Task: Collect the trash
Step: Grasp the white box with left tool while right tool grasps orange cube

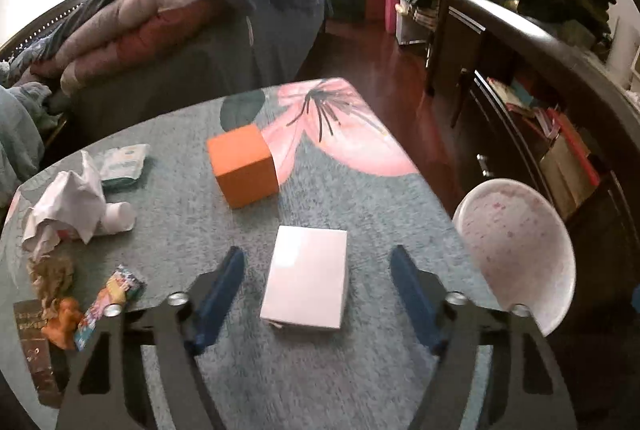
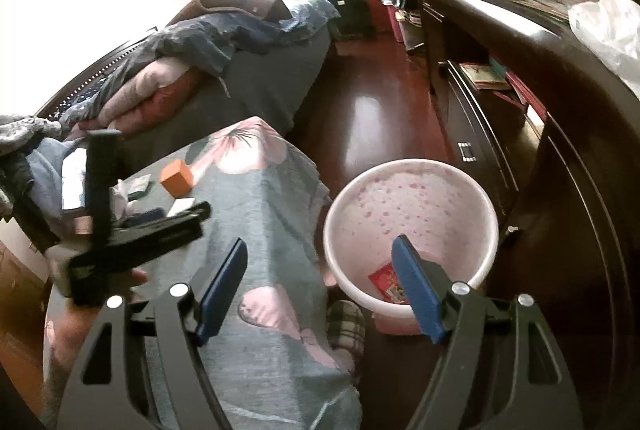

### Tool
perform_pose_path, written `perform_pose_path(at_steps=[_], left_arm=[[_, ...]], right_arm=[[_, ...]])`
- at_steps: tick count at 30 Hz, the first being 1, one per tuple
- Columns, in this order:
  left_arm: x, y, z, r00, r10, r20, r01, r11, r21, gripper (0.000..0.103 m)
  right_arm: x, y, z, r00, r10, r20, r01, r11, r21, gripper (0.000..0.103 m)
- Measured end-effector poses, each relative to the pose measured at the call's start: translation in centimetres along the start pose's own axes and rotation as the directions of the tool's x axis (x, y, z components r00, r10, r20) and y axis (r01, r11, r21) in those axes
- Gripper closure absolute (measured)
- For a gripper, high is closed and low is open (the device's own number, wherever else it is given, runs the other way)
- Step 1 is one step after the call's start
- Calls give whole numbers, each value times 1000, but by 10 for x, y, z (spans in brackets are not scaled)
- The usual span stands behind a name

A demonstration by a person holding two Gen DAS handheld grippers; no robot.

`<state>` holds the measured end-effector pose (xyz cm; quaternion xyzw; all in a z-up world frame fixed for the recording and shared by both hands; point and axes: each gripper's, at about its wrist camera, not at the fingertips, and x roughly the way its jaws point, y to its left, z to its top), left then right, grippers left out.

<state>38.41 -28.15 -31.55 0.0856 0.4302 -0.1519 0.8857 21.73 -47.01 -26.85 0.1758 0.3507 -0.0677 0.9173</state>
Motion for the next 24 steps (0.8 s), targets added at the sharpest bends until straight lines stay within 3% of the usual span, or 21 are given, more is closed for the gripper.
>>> perform_pose_path(at_steps=[4, 7, 18, 24], left_arm=[[2, 2, -1, 1000, 10, 14, -10, 1000, 0, 63], [-2, 12, -5, 1000, -16, 20, 17, 999, -42, 63], [-70, 91, -32, 991, 78, 109, -57, 982, -182, 63], [-92, 136, -43, 988, 103, 117, -69, 961, -266, 62]], right_arm=[[0, 9, 4, 1000, 18, -5, -18, 1000, -3, 27], [8, 21, 8, 999, 34, -16, -34, 999, -13, 27], [67, 122, 34, 986, 127, -107, -146, 972, -183, 27], [117, 169, 47, 982, 99, -160, -138, 959, -248, 26]])
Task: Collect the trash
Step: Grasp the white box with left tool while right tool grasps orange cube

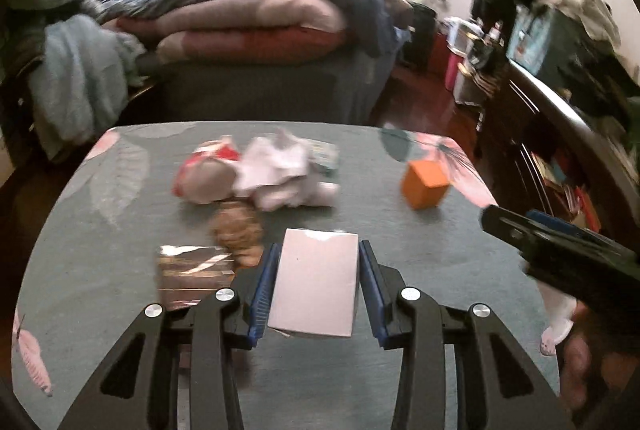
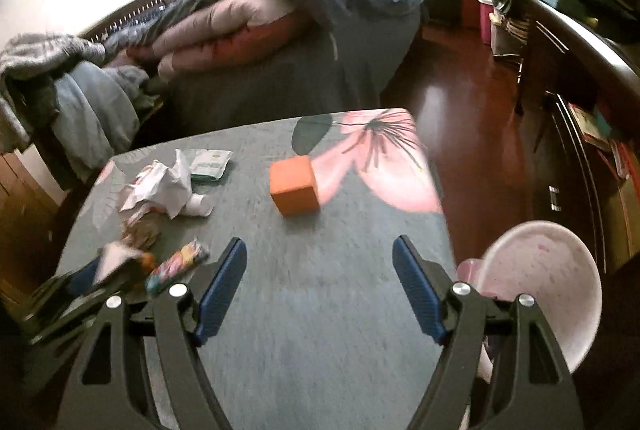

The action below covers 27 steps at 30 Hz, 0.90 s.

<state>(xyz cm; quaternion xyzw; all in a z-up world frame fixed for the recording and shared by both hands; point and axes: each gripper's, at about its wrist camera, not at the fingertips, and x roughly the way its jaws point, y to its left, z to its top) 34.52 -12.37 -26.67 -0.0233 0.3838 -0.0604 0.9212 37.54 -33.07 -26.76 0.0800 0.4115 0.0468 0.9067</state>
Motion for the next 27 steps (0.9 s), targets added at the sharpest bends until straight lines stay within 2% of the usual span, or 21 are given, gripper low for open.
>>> perform_pose_path(at_steps=[5, 8, 12, 14, 15, 16, 17, 21, 27], left_arm=[[-8, 31, 1, 1000, 10, 5, -10, 998, -55, 62], [-11, 40, 0, 1000, 5, 6, -5, 997, -71, 62], [-12, 56, -1, 1000, -7, 8, 7, 996, -88, 62], [-13, 59, -1, 1000, -9, 11, 10, 996, -91, 62], [-14, 60, -2, 1000, -9, 11, 10, 996, -92, 62], [-15, 61, -2, 1000, -11, 12, 12, 995, -95, 62], [-16, 62, -2, 1000, -14, 14, 15, 995, -96, 62], [-20, 64, -3, 1000, -11, 20, 13, 995, -99, 62], [-32, 61, -6, 1000, -10, 24, 13, 994, -104, 62]], right_arm=[[55, 17, 19, 997, -53, -58, 51, 998, -38, 26], [78, 22, 24, 994, -56, -90, 53, 998, -38, 27], [92, 32, 28, 996, -27, -89, 24, 999, -36, 27], [99, 39, 31, 995, -49, -90, 45, 998, -54, 40], [103, 43, 31, 993, -74, -93, 67, 995, -77, 50], [103, 47, 31, 991, -102, -84, 93, 991, -98, 66], [104, 50, 32, 989, -121, -82, 110, 987, -118, 67], [97, 55, 29, 992, -91, -88, 80, 989, -120, 68], [64, 57, 10, 994, -90, -55, 82, 988, -132, 68]])
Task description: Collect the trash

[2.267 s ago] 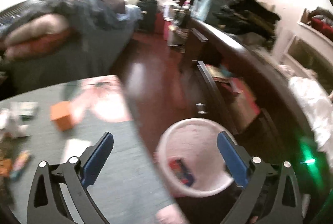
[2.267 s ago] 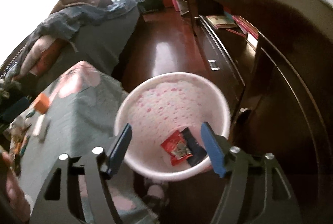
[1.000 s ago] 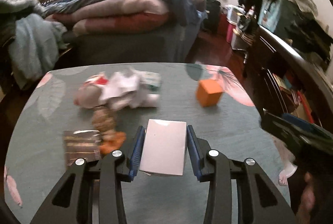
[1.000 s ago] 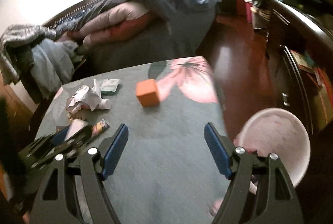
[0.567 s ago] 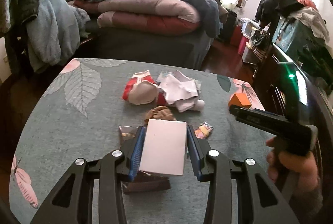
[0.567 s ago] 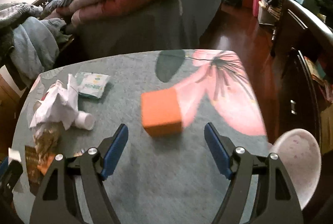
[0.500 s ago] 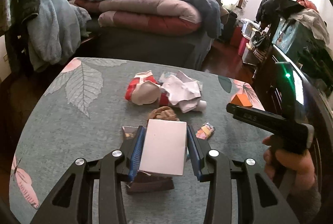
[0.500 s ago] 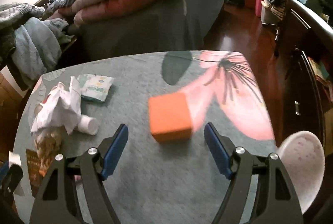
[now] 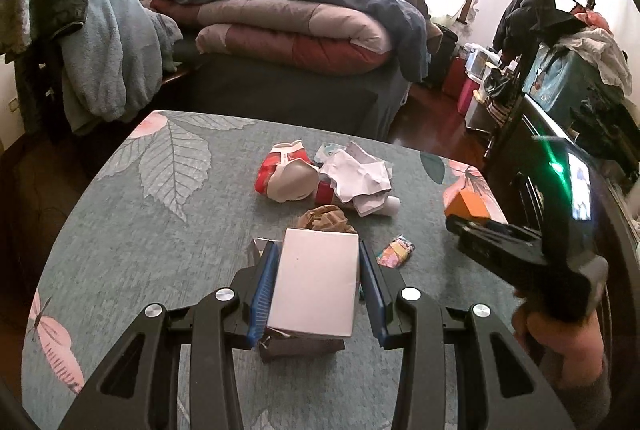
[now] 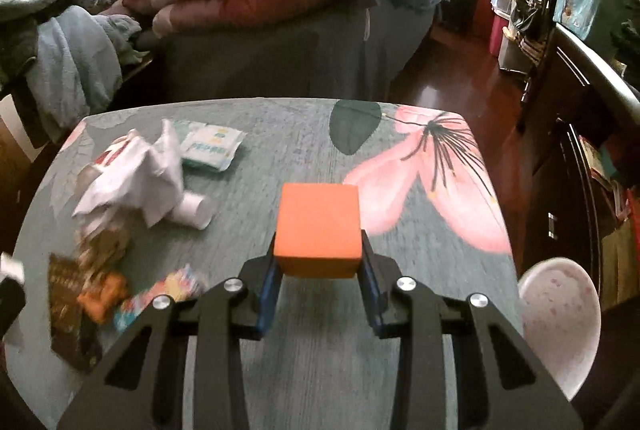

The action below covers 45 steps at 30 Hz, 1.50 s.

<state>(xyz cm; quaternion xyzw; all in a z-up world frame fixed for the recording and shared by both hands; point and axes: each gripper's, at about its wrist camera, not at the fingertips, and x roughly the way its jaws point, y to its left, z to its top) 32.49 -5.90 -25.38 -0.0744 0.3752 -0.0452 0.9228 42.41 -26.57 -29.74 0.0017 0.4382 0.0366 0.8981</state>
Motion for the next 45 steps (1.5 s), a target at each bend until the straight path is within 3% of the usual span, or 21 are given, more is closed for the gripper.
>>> perform_pose_path(at_steps=[18, 33, 45], left_arm=[[-61, -45, -10, 996, -76, 48, 74, 996, 53, 62], [-103, -123, -16, 973, -216, 86, 198, 963, 181, 62], [-108, -186, -19, 951, -301, 79, 268, 921, 283, 62]], right_arm=[[-144, -8, -88, 989, 102, 104, -108, 993, 52, 67], [-217, -61, -123, 980, 59, 192, -87, 986, 141, 67], [-242, -114, -136, 974, -7, 228, -44, 976, 215, 67]])
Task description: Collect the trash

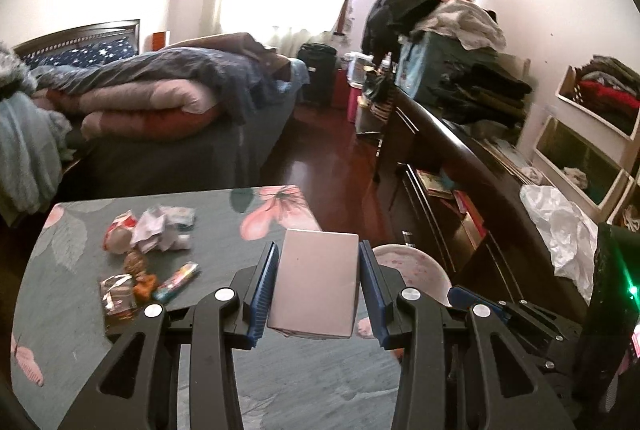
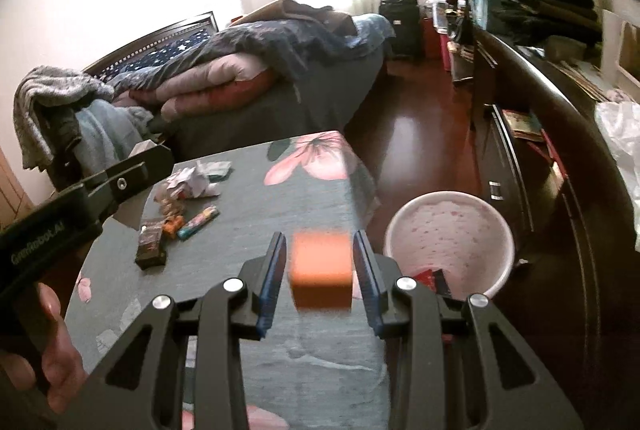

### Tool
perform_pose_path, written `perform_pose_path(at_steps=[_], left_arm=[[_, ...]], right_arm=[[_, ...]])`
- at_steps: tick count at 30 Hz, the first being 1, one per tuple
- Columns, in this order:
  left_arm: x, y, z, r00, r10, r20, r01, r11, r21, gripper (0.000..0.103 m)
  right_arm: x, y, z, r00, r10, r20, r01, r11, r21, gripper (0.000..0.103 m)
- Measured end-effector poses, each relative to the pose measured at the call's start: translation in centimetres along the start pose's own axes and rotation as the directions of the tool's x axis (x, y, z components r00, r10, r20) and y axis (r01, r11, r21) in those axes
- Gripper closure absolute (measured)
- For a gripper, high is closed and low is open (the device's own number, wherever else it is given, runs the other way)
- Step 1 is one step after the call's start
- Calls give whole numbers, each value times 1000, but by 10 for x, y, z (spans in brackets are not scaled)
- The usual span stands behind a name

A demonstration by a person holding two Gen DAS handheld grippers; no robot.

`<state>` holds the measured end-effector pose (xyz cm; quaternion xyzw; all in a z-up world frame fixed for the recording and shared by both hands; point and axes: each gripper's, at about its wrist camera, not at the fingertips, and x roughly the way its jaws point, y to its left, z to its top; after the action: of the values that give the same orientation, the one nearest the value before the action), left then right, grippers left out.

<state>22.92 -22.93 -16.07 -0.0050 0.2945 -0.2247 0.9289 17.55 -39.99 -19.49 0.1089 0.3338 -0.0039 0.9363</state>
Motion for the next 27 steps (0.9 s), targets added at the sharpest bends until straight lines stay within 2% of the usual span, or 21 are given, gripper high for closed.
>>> perform_pose_path(at_steps=[6, 13, 18, 21, 27], left_arm=[[29, -28, 6, 999, -42, -24, 43, 999, 34, 62], [41, -27, 4, 999, -34, -39, 35, 999, 32, 62], [23, 0, 10, 1000, 22, -2, -22, 1000, -5, 62], [8, 20, 14, 998, 67, 19, -66, 997, -31, 62], [-18, 62, 14, 988, 151, 41, -147, 985, -88, 62]], right_arm=[[4, -33, -1, 999, -43, -1, 43, 998, 56, 68], [15, -48, -9, 998, -44, -41, 47, 997, 59, 65], [32, -6, -27, 993, 56, -106, -59, 998, -27, 50], [44, 37, -50, 975, 153, -162, -169, 982, -85, 40], [67, 87, -80, 935, 244, -259, -277, 956, -101, 31]])
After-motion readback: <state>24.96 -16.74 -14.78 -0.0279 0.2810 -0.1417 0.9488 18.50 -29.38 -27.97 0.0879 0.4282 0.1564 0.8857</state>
